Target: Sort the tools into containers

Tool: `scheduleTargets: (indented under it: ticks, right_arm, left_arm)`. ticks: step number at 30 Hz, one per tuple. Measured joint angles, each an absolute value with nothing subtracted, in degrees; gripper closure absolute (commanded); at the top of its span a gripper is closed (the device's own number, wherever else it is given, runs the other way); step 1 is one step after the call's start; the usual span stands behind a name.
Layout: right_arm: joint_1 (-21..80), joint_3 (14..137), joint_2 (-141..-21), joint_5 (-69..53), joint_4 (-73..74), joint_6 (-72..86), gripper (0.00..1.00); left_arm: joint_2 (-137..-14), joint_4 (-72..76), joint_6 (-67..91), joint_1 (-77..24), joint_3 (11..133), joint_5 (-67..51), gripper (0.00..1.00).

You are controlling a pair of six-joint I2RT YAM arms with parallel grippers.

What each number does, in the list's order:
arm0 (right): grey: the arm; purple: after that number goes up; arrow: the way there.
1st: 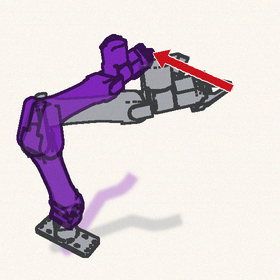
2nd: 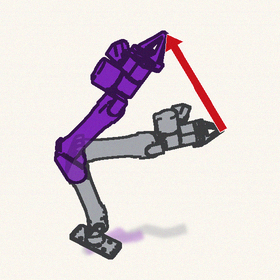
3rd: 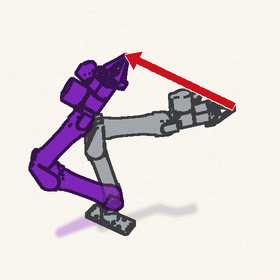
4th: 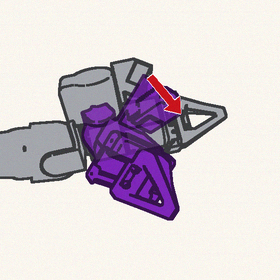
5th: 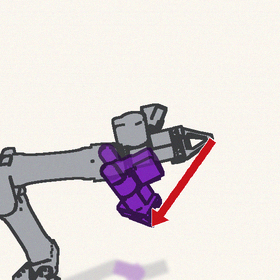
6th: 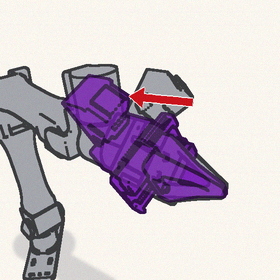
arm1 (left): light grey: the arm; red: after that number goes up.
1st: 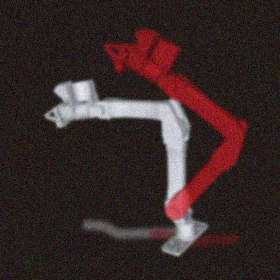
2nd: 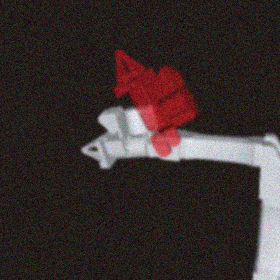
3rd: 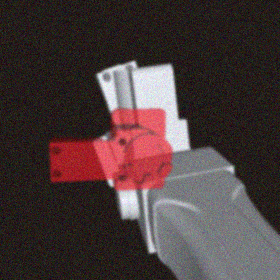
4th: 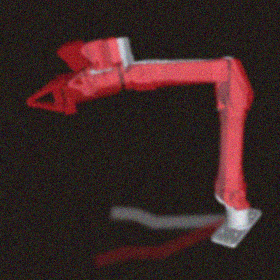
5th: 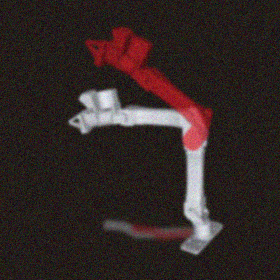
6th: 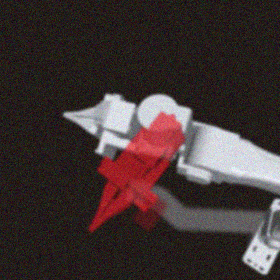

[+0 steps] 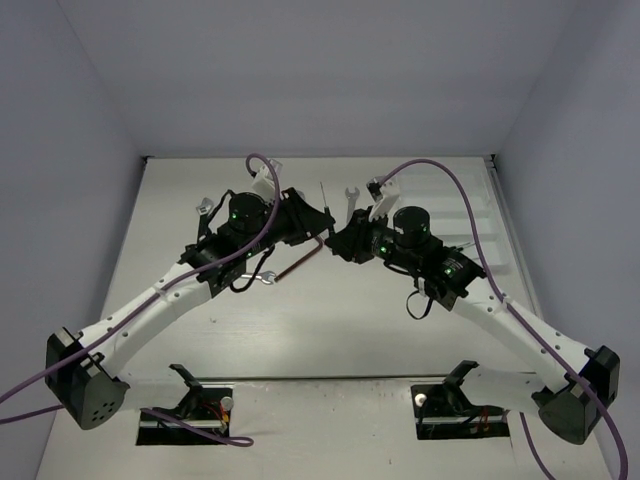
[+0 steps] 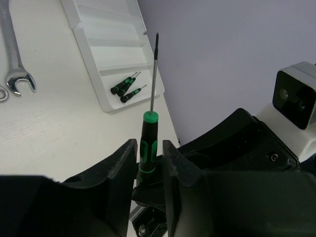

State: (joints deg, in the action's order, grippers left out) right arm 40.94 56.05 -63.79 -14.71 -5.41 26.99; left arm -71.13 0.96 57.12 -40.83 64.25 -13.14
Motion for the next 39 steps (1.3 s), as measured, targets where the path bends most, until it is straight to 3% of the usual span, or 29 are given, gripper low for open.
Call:
scheduleTargets:
  ticks: [2,5,10,18,25,29,34,39]
  right_arm:
    - [40.97,56.04,-63.77,-13.84,-5.53,27.06,1.00]
    - [40.76,55.25,-63.19,-10.24,-6.09,27.96,1.00]
    - [36.09,51.06,-60.96,-1.56,-5.60,32.88,1.00]
    - [17.40,43.66,-59.82,14.09,2.78,47.76,0.97]
    - [2.24,42.70,-66.65,16.10,4.20,57.82,0.91]
    - [0.23,43.33,-74.64,16.61,4.47,61.96,0.88]
    - [0.25,46.14,-83.18,16.50,4.32,66.09,0.68]
    - [0.25,48.21,-86.25,16.22,4.10,67.53,0.54]
  left_arm:
    - [-71.26,0.47,56.75,-41.09,64.48,-13.06,0.16]
    - [-70.88,-3.82,54.70,-41.70,65.15,-10.27,0.09]
    - [-66.58,-16.72,49.70,-41.98,65.59,1.58,0.08]
    - [-52.43,-38.84,43.38,-41.93,65.54,21.80,0.08]
    - [-47.14,-47.63,42.61,-41.89,60.42,25.11,0.08]
    - [-47.18,-50.05,42.58,-41.89,57.65,24.42,0.08]
    - [-49.17,-50.72,41.76,-41.89,57.21,23.39,0.08]
    - [-52.21,-50.74,39.32,-41.89,57.60,23.32,0.08]
